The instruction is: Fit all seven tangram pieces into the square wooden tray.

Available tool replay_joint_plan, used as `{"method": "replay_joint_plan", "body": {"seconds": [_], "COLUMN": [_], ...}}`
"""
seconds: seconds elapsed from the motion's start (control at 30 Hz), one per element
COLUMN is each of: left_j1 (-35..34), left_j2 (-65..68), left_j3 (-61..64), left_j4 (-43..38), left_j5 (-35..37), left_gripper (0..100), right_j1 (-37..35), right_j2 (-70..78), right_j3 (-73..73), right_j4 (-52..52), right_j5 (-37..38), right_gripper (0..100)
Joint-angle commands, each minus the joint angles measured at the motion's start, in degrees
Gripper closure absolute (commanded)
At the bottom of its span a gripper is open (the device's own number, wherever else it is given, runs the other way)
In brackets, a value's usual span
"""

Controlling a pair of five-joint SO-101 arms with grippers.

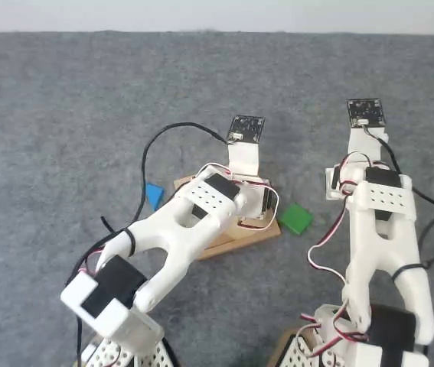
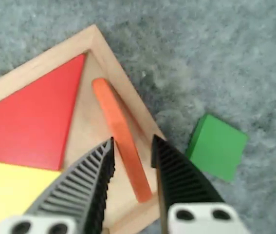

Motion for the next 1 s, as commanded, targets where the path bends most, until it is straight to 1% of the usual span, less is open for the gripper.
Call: {"method": "replay_joint_plan", "body": {"seconds": [0.0, 0.23, 0.37, 0.53, 0.67, 0.73, 0.8, 0.87, 0.97], "left_j1": [-0.62, -6.07, -6.24, -6.51, -6.51, -7.30, -9.41, -13.19, -19.96], "left_j2": [-1.14, -1.14, -1.05, -1.14, -1.67, -4.04, -8.88, -15.21, -25.14], "left_j3": [-3.21, -7.60, -7.96, -8.48, -12.44, -14.02, -13.85, -12.09, -7.16], "left_j4": [2.90, 11.08, 12.13, 12.66, 17.58, 19.96, 20.66, 20.75, 20.75], "left_j5": [0.35, 0.00, -3.60, -4.22, -5.01, -7.74, -9.93, -11.87, -18.11], "left_gripper": [86, 86, 86, 86, 86, 86, 86, 86, 86], "right_j1": [0.13, 0.04, 0.04, 0.04, 0.04, -0.04, -1.19, -2.33, -5.14], "right_j2": [-2.95, -2.95, -2.95, -2.95, -2.95, -2.95, -2.95, -3.03, -2.95], "right_j3": [-2.02, -2.02, -2.02, -2.02, -2.02, -2.02, -2.02, -1.93, -1.41], "right_j4": [-0.92, -0.92, -0.92, -0.92, -0.92, -0.92, -0.48, -0.40, -0.31], "right_j5": [-0.53, -0.53, -0.53, -0.53, -0.53, -0.35, 0.09, 0.79, 5.45], "right_gripper": [93.8, 93.8, 93.8, 93.8, 93.8, 93.8, 93.8, 93.9, 93.9]}}
